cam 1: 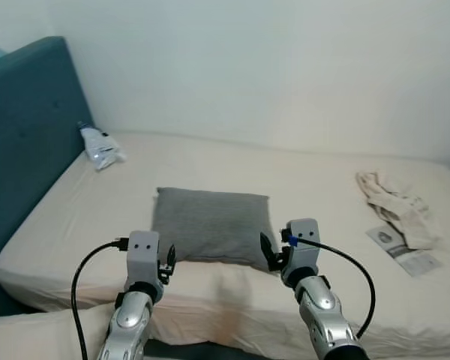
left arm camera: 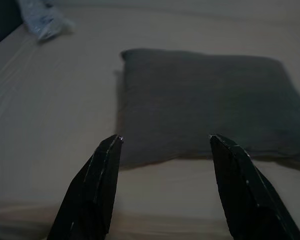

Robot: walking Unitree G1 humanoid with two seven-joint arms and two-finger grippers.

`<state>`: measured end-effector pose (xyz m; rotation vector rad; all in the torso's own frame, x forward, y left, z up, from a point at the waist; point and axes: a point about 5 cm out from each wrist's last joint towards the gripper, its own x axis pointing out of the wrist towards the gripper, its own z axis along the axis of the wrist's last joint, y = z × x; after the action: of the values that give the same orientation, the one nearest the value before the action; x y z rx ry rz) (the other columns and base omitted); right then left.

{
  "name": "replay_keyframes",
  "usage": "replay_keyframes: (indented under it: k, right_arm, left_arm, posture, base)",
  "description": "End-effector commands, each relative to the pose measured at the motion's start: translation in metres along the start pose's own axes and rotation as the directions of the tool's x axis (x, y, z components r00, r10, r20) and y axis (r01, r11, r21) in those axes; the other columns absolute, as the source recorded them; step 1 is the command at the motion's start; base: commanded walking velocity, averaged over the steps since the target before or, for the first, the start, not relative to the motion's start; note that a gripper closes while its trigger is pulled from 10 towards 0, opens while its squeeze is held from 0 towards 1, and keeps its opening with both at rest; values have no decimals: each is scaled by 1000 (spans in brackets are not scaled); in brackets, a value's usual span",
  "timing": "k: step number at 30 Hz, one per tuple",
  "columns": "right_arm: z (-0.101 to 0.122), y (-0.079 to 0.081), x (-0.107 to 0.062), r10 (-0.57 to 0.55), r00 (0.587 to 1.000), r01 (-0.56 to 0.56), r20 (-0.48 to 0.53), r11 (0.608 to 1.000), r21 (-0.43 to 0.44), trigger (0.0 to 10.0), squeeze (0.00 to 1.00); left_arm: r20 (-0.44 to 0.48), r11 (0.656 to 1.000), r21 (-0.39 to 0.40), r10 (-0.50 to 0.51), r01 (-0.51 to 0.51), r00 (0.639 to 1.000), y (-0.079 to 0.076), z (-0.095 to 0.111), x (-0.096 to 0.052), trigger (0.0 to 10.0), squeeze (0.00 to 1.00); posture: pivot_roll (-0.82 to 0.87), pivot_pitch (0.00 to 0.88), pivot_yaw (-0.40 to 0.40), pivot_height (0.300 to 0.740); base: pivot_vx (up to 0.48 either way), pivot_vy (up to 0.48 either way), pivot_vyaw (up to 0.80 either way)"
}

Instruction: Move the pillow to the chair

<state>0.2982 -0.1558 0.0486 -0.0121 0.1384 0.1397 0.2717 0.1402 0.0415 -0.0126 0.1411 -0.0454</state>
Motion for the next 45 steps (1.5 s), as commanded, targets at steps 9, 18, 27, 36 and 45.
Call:
replay_keyframes:
  k: [9,18,27,36,45]
  right_arm:
    - [-7,-6,-4,-24,999,24,-22,999,-29,10000,0]
    - [-13,-8,-6,-38,997,38,-61,999,-10,10000,0]
    - [-13,-8,-6,-33,997,31,-67,999,-26,10000,0]
    - [-14,-6,-6,-25,997,23,-69,999,-31,10000,0]
    - [-13,-6,-6,-30,998,28,-62,999,-31,10000,0]
  left_arm:
    - [-21,999,38,-29,30,999,-8,-5,0,10000,0]
    - [-33,998,17,-64,64,997,-9,-7,-2,10000,0]
    - [-16,998,21,-65,66,998,-10,-6,-3,10000,0]
    - [-2,998,11,-68,68,998,-10,-4,-2,10000,0]
    - [21,997,-3,-71,71,997,-9,0,-2,10000,0]
  posture:
    - [-12,3,-13,740]
    - [-14,13,-13,740]
    - [-14,16,-17,740]
    - [-13,23,-20,740]
    - [-14,29,-19,740]
  base:
    - [0,0,0]
    - [0,0,0]
    - [0,0,0]
    - [0,0,0]
    - [138,0,0]
